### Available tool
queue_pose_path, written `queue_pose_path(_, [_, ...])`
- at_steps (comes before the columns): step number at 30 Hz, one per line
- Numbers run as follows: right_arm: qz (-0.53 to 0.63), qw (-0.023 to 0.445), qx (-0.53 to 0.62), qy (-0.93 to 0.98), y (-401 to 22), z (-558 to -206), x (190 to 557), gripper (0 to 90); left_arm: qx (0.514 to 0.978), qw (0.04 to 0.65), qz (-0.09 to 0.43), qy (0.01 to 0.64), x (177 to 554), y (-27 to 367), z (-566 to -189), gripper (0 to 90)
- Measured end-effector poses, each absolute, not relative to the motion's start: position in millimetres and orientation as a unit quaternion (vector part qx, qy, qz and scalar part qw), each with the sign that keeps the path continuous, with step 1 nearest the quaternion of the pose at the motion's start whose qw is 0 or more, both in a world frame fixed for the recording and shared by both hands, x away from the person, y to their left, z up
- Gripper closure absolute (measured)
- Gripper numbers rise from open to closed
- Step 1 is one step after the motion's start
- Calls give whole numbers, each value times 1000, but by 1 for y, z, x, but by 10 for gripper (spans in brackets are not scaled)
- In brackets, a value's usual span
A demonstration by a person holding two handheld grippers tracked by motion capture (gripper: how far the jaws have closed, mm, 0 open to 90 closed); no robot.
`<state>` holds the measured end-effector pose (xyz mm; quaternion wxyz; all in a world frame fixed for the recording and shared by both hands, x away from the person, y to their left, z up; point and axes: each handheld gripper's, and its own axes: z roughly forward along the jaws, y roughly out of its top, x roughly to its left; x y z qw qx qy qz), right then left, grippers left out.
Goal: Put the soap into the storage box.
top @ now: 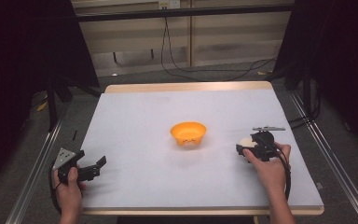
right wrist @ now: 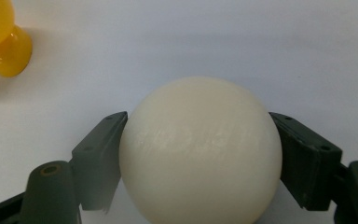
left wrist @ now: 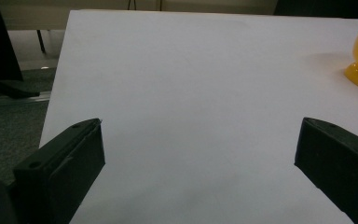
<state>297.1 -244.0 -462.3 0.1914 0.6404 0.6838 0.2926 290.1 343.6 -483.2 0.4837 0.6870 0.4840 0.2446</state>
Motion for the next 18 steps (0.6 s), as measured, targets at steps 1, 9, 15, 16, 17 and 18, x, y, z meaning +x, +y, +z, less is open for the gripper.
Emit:
queue_pose_path(1, [293,191,640,684,-244,-462,297,238,687,483,245,484,290,343,-483,12])
queue_pose_path(9, [299,188,638,684,-240,-459,298,238,687,484,245,484,290,344,-483,13])
queue_pose_path(15, [301,188,634,688,-237,-454,300,238,687,483,245,483,290,344,-483,13])
queue_pose_path(16, [302,188,633,687,-236,-453,300,238,688,483,245,483,290,344,-483,13])
queue_pose_path(17, [304,189,631,689,-235,-452,300,238,687,484,245,484,290,344,-483,12])
queue_pose_path(18, [304,188,633,687,-234,-452,300,238,688,483,245,484,290,344,-483,12])
